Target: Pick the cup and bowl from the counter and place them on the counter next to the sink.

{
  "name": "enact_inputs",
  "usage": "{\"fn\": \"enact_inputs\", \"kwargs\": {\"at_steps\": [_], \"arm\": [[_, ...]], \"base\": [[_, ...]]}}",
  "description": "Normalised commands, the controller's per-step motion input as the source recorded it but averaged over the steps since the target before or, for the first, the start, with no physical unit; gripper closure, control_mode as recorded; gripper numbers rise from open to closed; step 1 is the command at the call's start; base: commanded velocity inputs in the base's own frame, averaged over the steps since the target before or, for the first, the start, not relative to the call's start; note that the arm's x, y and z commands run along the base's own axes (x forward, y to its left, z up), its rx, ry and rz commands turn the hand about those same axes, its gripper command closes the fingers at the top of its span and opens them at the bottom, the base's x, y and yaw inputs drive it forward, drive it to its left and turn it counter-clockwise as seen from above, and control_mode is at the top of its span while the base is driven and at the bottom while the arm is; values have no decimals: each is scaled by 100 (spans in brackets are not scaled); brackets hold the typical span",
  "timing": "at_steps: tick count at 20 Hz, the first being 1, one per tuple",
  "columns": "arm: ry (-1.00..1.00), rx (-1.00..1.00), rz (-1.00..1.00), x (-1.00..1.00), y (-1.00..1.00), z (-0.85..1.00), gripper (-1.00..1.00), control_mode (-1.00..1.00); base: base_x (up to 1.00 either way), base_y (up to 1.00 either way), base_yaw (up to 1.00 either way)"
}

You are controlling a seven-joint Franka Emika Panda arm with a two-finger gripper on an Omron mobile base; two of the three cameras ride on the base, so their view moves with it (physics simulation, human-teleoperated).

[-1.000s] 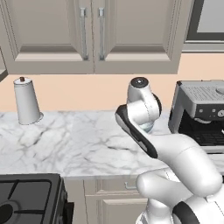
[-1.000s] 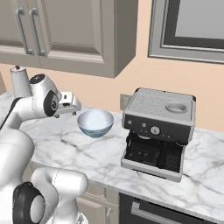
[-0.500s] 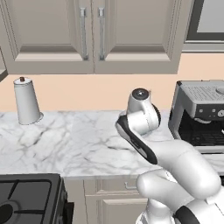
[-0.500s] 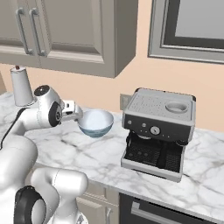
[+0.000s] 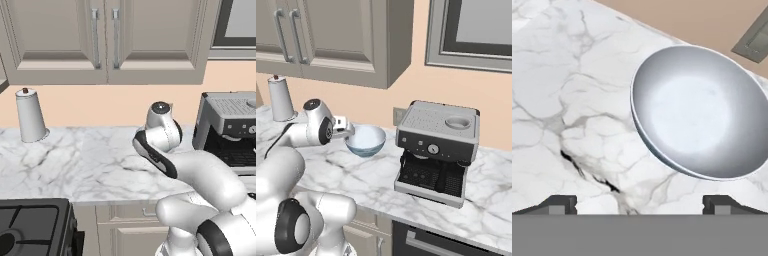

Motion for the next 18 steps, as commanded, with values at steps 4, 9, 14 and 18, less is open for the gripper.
{"fn": "enact_inputs", "kwargs": {"at_steps": [4, 9, 14, 18], "arm": [[13, 1, 0, 34, -8, 0, -100, -100], [3, 0, 0, 34, -2, -7, -100, -100], [0, 0, 0, 26, 0, -27, -100, -100], [0, 0, 0, 27, 0, -32, -100, -100]], "base": [[0, 0, 0], [0, 0, 0], [0, 0, 0], [0, 0, 0]]}}
